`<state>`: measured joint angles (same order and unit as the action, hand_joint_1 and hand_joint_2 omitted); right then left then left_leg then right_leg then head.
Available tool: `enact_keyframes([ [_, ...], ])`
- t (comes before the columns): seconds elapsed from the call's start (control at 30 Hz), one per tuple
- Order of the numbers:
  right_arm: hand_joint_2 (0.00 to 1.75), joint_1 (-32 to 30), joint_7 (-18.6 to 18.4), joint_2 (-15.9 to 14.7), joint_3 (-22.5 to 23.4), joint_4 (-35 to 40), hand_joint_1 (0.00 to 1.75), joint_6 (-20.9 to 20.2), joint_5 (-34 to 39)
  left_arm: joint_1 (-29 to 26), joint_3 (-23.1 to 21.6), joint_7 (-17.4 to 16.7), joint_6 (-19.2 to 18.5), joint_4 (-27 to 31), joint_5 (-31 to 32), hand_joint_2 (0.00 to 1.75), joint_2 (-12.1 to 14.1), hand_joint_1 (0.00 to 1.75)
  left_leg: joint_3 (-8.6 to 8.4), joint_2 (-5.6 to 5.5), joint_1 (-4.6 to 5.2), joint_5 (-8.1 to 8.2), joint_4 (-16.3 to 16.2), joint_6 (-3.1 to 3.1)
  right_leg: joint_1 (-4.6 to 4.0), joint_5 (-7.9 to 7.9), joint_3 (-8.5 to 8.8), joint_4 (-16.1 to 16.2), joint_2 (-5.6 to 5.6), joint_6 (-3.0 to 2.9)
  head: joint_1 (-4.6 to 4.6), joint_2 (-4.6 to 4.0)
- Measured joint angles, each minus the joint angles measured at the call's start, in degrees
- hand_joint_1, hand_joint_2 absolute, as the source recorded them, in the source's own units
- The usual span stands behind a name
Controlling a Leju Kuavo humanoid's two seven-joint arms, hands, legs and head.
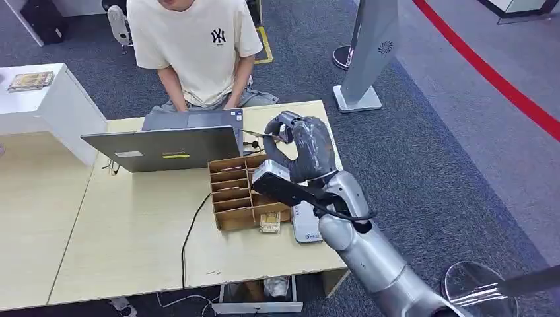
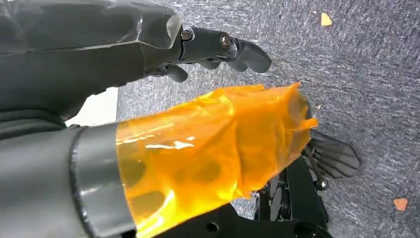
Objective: Pass the card to the sensor for recognition and then transmit it.
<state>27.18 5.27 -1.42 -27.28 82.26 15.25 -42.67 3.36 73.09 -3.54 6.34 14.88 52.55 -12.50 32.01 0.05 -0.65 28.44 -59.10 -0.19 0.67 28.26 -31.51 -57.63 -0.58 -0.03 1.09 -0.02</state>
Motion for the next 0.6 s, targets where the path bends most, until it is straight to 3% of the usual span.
enact_keyframes([
  [0.2, 1.75, 8.1, -2.4, 2.6, -2.3, -8.7, 1.75, -2.1, -1.0, 0.1, -0.4, 0.0, -0.9, 0.0, 1.7, 0.00, 0.5, 0.00, 0.00, -0.01, 0.00, -0.04, 0.0, -0.05, 0.00, -0.02, -0.02, -0.1, -0.01, -0.03, 0.02, 0.00],
  [0.6, 1.75, 19.3, -5.0, 7.8, -5.3, -25.9, 1.75, -0.1, -7.6, 0.3, -2.0, -0.5, -1.6, 0.0, 3.3, 0.00, 1.1, 0.00, 0.01, -0.01, 0.00, -0.05, 0.0, -0.06, 0.00, -0.04, -0.04, -0.1, -0.01, -0.06, 0.00, 0.00],
])
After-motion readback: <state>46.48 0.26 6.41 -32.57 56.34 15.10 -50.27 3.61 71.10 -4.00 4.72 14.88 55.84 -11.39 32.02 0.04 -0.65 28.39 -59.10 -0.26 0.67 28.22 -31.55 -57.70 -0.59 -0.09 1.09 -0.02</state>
